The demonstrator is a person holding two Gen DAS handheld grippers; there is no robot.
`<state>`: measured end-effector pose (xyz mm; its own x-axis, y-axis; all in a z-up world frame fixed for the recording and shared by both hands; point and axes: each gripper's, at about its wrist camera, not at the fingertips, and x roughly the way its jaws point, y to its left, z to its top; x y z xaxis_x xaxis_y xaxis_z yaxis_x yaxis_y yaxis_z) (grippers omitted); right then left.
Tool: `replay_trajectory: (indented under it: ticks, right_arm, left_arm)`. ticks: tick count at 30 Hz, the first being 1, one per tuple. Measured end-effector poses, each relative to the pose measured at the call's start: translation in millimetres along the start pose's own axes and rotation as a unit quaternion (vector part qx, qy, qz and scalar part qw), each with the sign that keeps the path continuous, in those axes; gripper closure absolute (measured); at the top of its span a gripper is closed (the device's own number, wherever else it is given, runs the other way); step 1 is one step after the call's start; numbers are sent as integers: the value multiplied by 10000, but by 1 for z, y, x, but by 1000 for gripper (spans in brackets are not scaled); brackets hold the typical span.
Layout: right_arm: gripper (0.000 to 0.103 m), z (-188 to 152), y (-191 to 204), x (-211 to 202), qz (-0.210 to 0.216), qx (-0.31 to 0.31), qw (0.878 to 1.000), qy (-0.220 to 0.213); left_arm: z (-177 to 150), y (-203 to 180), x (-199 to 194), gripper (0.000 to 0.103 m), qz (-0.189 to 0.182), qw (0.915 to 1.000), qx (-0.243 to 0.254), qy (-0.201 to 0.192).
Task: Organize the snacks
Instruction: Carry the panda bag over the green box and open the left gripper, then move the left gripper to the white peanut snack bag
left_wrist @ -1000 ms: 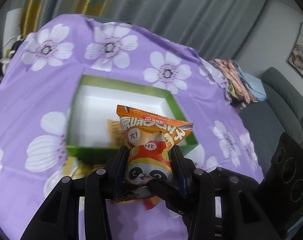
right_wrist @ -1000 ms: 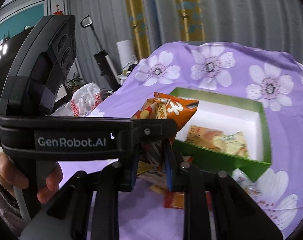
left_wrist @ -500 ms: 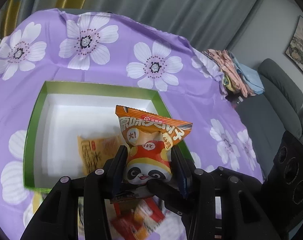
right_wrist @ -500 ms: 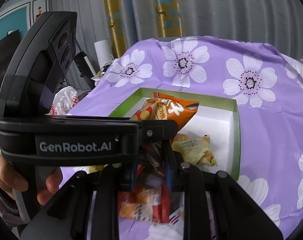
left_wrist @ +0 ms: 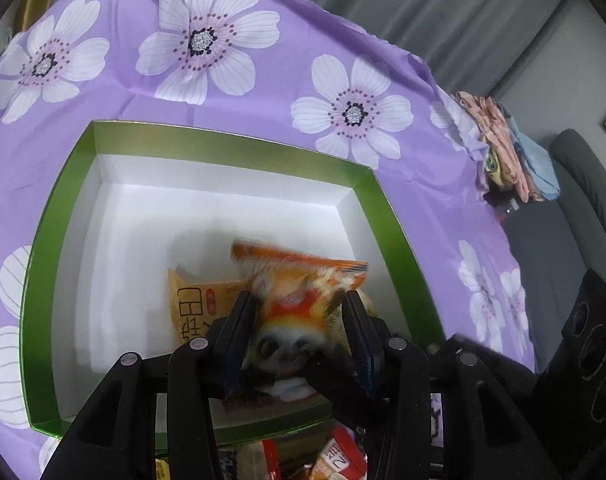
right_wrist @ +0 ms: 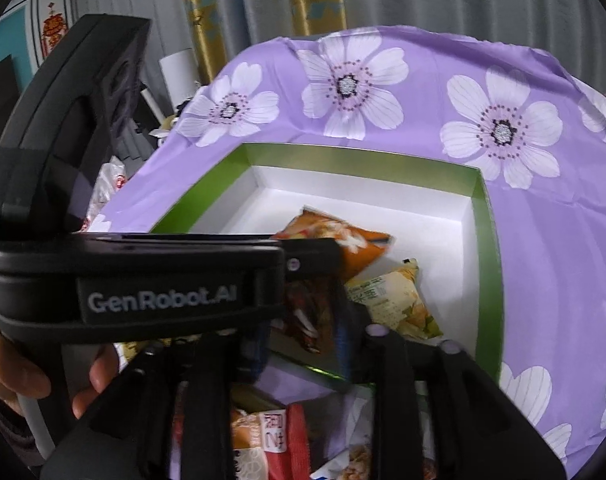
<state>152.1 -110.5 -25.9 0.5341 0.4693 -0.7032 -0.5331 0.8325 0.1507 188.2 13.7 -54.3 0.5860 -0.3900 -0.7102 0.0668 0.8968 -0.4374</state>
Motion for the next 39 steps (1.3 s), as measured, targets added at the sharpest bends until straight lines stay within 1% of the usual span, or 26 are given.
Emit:
replay_trajectory:
  ticks: [1,2,3,4,6,8,13,16,20,24,27,29,31,33,35,39]
  right_arm:
    - [56,-1,-1,-2,-9,15,10000,-28]
    - [57,-2,-3,-6,-22,36,10000,-53]
    - [57,-2,-4,-8,-49,53,9999,-78]
    - [57,-3,-6,-12,-90,75,9999,-113]
    - [56,-6,-11,-22,-128,128,9996,-207]
    - [51,-10,-15,-34,-133,184,9993,-295]
    - [41,-24,-23,-63,-160,333,9981,-487]
    - [38,-36,-29,-83,-190,473,9968,-610]
    - [38,-55,-35,-103,-223,623,9957,-642]
    - [38,-78,-36,-115,-197,652,9960,-574]
    - [38,-96,-36,-117,-207,698,9962,-479]
    - [38,-107,-37,-117,-190,815,9956,-431]
    - [37,-118,-39,-115,-107,947,9947,-376]
    - [37,-122,-40,-110,-136,1000,9944,-297]
    - [37,-124,-42,-102,-165,1080,9938,-223]
    - [37,-125,-38,-96,-56,1090,9937,-241]
  left_arm:
    - [0,0,-2,43,68,10000,-12,-51]
    - [0,3,-5,35,94,9999,-34,-102]
    - [1,4,-8,22,89,9998,-64,-168]
    - [1,7,-14,20,69,9995,-119,-269]
    - [1,10,-23,20,62,9991,-182,-372]
    - [1,11,-36,20,105,9986,-182,-479]
    - [-13,10,-66,16,558,9960,-93,-690]
    - [-27,11,-75,15,528,9963,-131,-672]
    - [-55,14,-87,15,373,9970,-122,-664]
    - [-86,20,-100,15,479,9945,-100,-924]
    - [-110,30,-104,15,501,9930,-164,-1059]
    - [-128,39,-103,15,524,9926,-306,-1053]
    - [-143,46,-99,15,462,9937,-491,-891]
    - [-152,50,-95,15,333,9947,-629,-740]
    - [-155,45,-95,15,301,9954,-594,-692]
    - [-150,25,-101,15,240,9961,-252,-813]
